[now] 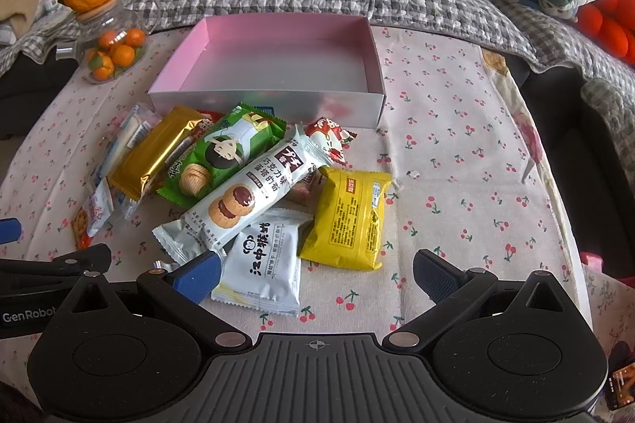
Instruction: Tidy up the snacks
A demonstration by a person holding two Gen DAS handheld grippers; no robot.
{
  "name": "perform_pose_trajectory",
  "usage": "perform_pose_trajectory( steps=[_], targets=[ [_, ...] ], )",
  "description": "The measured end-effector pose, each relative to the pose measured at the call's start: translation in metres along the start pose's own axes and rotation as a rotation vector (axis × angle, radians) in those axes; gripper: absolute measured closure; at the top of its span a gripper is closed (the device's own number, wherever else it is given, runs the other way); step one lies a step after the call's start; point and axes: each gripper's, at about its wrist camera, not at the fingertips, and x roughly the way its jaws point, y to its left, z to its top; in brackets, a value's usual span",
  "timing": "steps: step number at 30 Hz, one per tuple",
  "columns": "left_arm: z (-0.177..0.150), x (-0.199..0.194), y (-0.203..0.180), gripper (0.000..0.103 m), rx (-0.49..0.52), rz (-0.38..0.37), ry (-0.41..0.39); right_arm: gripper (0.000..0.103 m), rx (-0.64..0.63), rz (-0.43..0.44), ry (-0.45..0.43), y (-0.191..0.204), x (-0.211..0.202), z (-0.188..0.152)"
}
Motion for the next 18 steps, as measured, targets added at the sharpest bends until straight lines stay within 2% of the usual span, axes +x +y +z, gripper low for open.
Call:
perform_pose_trajectory(
  steps=[18],
  targets=[
    [-0.0016, 0.0001, 0.0006, 0.000, -0.001, -0.010, -0.003, 0.000, -0.006, -0.008, 0.015, -0.0005, 0.0003, 0.0018]
  ],
)
